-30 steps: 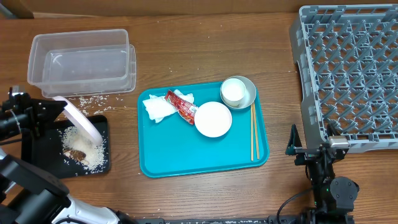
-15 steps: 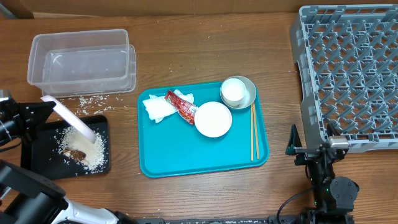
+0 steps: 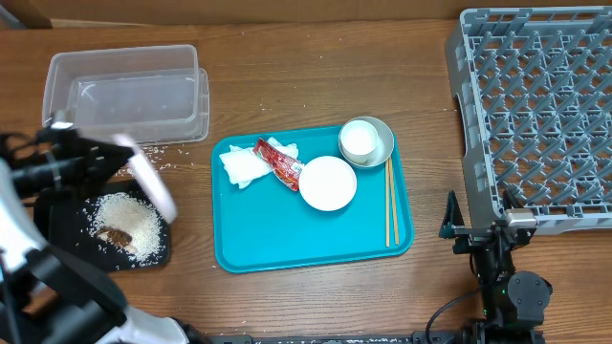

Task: Sort waste into correct bins and load items into the dishwasher
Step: 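Carry the empty plate back and set it on the teal tray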

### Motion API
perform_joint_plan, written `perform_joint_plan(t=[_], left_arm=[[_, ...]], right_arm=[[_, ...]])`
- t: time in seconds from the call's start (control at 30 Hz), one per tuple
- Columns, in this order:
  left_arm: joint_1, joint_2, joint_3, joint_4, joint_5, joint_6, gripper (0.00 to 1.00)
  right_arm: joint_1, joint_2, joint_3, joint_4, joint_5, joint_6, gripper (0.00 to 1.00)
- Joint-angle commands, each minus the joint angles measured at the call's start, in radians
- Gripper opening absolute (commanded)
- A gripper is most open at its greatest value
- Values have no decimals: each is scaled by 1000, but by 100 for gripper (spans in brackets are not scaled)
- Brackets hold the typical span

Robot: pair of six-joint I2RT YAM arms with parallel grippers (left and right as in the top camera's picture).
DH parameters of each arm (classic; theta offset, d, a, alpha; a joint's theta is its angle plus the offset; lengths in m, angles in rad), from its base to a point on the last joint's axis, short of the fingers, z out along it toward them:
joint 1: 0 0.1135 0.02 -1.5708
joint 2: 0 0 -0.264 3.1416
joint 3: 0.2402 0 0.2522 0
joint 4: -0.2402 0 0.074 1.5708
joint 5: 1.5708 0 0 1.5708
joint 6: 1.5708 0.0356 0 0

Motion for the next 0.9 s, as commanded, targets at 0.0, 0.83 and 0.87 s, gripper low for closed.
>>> perform_joint_plan(t=[0.0,0.83,0.87], left_arm=[[-150,-175,10,-7,-78,6,4],[-1294,-289,-407,588,-1058,-924,4],[-1301,-289,-432,625,-1068,-924,4]], right_arm=[[-7,-10,-10,5,6,-7,100],[-7,-10,-10,5,6,-7,100],[-7,-10,-10,5,6,-7,100]])
